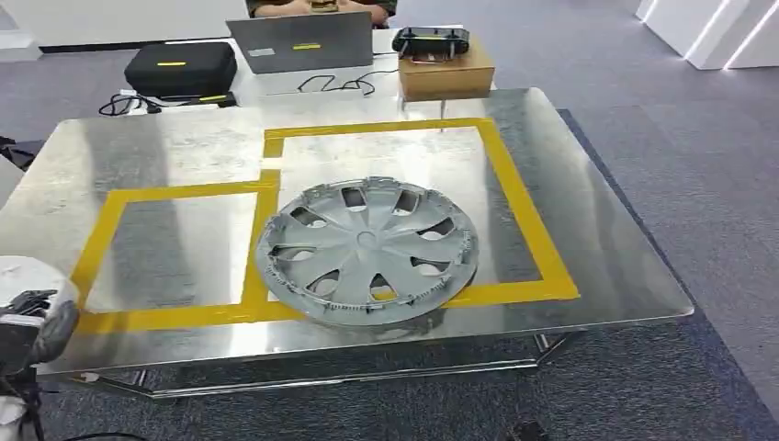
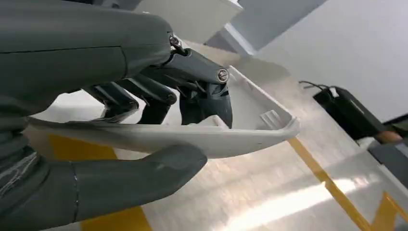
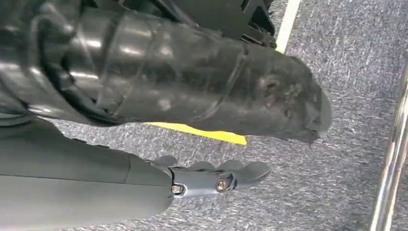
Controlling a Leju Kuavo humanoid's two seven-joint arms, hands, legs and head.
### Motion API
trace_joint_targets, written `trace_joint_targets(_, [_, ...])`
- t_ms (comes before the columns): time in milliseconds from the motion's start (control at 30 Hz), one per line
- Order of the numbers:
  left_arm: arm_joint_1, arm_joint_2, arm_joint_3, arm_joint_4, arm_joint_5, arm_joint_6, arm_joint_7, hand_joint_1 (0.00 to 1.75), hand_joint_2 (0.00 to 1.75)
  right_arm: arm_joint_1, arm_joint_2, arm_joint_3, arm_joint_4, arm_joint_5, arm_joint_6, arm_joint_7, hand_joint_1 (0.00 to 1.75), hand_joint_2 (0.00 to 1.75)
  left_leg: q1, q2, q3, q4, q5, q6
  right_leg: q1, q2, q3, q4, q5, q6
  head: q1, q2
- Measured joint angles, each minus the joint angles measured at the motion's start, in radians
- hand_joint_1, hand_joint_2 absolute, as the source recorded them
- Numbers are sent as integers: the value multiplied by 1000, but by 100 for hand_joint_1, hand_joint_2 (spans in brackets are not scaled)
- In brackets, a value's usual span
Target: Take the parts from the cabinet and place them on the table.
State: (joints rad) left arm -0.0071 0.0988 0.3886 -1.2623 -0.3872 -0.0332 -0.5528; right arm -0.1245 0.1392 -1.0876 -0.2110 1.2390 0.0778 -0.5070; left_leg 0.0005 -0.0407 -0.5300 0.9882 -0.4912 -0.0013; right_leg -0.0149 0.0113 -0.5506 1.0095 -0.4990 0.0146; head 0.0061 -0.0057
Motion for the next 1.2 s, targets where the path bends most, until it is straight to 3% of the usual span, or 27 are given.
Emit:
trace_joint_targets(600, [-41,-1,-282,39,-24,55,15,175,175,-8,-3,33,0,-2,4,23,0,0,0,0,0,0,0,0,0,0,0,0,0,0,0,0])
trace_joint_targets(933, [-33,2,-448,-45,-82,68,28,175,175,-6,-3,48,0,-7,5,27,0,0,0,0,-1,1,-1,1,0,1,-1,0,0,0,0,0])
trace_joint_targets(967, [-32,2,-461,-53,-84,68,31,150,175,-6,-3,50,0,-7,5,27,0,0,0,0,-1,1,-1,2,0,1,-1,0,0,0,0,0])
trace_joint_targets(1000, [-32,2,-469,-59,-84,68,33,21,175,-5,-3,51,0,-8,5,27,0,0,0,1,-1,1,-1,2,0,2,-1,0,0,0,0,0])
trace_joint_targets(1033, [-31,3,-476,-65,-85,69,35,0,175,-5,-3,51,0,-8,5,27,0,0,0,1,-1,1,-1,2,0,1,-1,0,0,0,0,0])
trace_joint_targets(1200, [-29,9,-500,-82,-90,90,53,0,175,-2,-3,59,0,-14,5,27,0,0,0,1,-1,1,-1,2,0,1,-1,0,0,0,0,0])
